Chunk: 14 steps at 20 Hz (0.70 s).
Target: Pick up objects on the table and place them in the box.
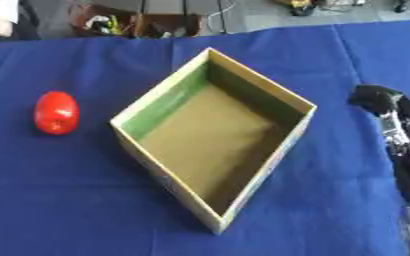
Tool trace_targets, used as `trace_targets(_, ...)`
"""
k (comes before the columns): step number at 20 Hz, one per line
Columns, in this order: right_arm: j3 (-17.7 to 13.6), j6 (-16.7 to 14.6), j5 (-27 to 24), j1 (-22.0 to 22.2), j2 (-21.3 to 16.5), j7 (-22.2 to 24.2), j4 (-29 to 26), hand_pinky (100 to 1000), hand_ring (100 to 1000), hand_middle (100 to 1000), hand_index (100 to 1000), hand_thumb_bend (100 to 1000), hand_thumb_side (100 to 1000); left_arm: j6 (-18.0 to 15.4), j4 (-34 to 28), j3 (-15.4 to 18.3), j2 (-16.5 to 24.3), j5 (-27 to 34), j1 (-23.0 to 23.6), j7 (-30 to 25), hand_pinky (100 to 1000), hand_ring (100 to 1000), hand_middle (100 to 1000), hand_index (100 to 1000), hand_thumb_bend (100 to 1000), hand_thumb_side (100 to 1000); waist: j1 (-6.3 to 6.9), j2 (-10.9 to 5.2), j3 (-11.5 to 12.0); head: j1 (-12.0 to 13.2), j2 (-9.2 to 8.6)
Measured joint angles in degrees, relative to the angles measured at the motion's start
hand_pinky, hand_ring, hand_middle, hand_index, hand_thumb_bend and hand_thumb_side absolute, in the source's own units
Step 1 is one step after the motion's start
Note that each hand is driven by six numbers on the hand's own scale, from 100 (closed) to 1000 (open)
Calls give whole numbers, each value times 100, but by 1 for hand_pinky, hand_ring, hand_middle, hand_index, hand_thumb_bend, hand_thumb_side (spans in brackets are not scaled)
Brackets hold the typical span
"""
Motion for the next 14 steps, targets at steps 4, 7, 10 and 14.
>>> trace_targets(4, 27, -13, 16, 7, -6, 11, 0, 904, 857, 639, 793, 100, 852, -315, 582, -230, 6, -304, -458, -535, 841, 908, 960, 1000, 418, 1000, 11, 0, -2, 50, -2)
trace_targets(7, 36, -24, 25, 26, -11, 29, 0, 904, 857, 639, 793, 100, 855, -537, 950, -367, -41, -550, -773, -879, 843, 924, 974, 1000, 486, 995, 15, 1, -2, 107, -37)
trace_targets(10, 65, -24, 42, 39, -26, 54, 0, 904, 857, 639, 793, 100, 856, -714, 1320, -462, -163, -844, -1043, -1149, 853, 945, 1000, 1000, 551, 974, 20, 18, -2, 146, -68)
trace_targets(14, 70, -33, 48, 46, -46, 80, 0, 904, 857, 639, 791, 100, 854, -911, 1800, -530, -338, -1185, -1323, -1482, 877, 977, 1000, 1000, 680, 1000, 44, 50, -36, 172, -106)
